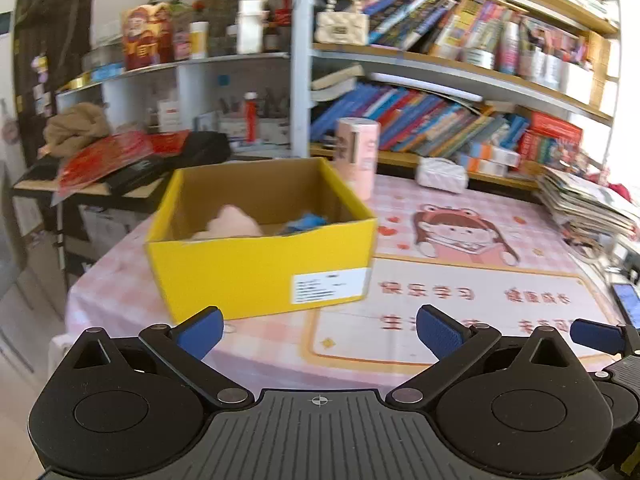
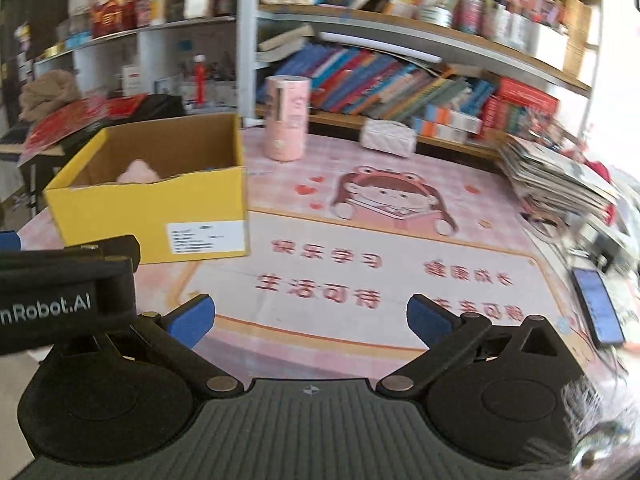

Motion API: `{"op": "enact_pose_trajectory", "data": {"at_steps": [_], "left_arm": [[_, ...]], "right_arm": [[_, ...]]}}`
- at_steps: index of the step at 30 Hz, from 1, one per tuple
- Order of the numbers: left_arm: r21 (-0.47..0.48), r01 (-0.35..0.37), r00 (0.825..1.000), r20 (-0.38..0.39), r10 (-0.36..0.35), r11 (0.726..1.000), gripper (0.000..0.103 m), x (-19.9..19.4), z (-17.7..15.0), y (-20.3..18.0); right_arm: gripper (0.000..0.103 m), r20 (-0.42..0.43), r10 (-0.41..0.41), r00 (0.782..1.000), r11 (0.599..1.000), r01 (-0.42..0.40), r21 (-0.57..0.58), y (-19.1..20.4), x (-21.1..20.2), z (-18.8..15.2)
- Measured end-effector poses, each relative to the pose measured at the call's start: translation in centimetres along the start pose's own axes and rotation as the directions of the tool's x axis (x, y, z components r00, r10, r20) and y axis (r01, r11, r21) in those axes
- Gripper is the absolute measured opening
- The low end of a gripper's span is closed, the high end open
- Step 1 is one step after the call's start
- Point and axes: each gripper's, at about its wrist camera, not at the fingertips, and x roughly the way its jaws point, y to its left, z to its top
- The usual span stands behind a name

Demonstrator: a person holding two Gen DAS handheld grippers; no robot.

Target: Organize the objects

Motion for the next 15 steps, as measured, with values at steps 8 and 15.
{"op": "enact_pose_trajectory", "data": {"at_steps": [8, 15], "left_arm": [[0.054, 0.066, 0.997, -0.039, -0.064, 0.996, 0.103, 0.9, -0.1, -3.4], [0.059, 0.072, 0.996, -0.049, -0.069, 0.996, 0.103, 1.3, -0.1, -4.8]], "right_arm": [[0.103, -0.006, -0.052, 0.999, 0.997, 0.053, 0.056, -3.0, -0.6, -0.7], [0.103, -0.019, -0.059, 0.998, 0.996, 0.060, 0.065, -4.1, -0.3, -0.6]]}}
